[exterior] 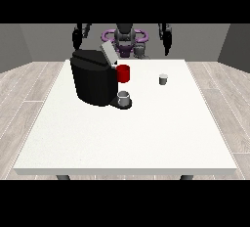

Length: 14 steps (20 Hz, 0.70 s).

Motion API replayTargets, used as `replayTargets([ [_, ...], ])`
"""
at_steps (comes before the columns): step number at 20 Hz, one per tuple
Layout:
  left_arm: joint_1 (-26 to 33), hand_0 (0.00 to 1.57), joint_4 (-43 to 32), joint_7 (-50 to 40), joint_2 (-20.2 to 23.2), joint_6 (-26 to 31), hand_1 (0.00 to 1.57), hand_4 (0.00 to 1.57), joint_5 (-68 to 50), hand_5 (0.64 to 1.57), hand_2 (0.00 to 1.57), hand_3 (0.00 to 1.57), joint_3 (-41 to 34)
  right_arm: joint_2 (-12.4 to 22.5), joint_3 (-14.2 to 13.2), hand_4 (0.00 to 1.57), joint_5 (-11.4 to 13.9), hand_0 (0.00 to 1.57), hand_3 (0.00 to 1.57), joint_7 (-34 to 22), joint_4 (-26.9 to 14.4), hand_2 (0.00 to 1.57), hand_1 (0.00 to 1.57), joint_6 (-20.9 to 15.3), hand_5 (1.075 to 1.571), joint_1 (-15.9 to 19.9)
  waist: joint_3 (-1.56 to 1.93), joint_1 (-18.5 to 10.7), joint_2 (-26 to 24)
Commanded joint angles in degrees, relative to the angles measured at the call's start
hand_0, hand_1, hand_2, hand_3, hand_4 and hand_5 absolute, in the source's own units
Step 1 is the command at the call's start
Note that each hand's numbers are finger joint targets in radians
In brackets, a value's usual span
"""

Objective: Insert the coffee pod into the coffee machine and close the lid

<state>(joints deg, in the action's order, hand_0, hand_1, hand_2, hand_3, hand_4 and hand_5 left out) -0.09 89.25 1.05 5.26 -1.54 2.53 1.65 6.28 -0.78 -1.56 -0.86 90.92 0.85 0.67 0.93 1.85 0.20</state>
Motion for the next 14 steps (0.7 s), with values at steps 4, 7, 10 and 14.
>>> replayTargets([
  [4,3.2,0.0,2.8,1.6,5.9,7.9,0.0,0.0,1.5,1.571,0.0,0.0,2.0,-0.2,-2.0,0.0,-0.3,0.0,0.0,2.6,-4.4,0.0,0.0,0.3,1.571,-2.1,-0.91,-3.0,-2.1],
  [7,3.3,0.0,1.7,8.2,11.6,11.8,0.0,0.0,3.5,1.571,0.0,0.0,1.4,-2.5,-0.5,0.0,8.8,0.0,0.0,4.7,-4.0,0.0,0.0,-9.8,1.571,-2.5,-0.99,-2.6,-1.5],
  [10,5.9,0.0,3.3,10.4,13.0,13.3,0.0,0.0,4.5,1.571,0.0,0.0,1.6,0.6,-3.5,0.0,7.0,0.0,0.0,6.0,-5.0,0.0,0.0,-7.5,1.571,-4.3,-0.92,-3.0,-3.6],
  [14,-0.1,0.0,-1.4,9.9,16.0,15.8,0.0,0.0,5.9,1.571,0.0,0.0,-1.2,-2.6,0.1,0.0,10.9,0.0,0.0,2.5,-4.6,0.0,0.0,-11.1,1.571,0.4,-0.94,-1.5,-0.2],
])
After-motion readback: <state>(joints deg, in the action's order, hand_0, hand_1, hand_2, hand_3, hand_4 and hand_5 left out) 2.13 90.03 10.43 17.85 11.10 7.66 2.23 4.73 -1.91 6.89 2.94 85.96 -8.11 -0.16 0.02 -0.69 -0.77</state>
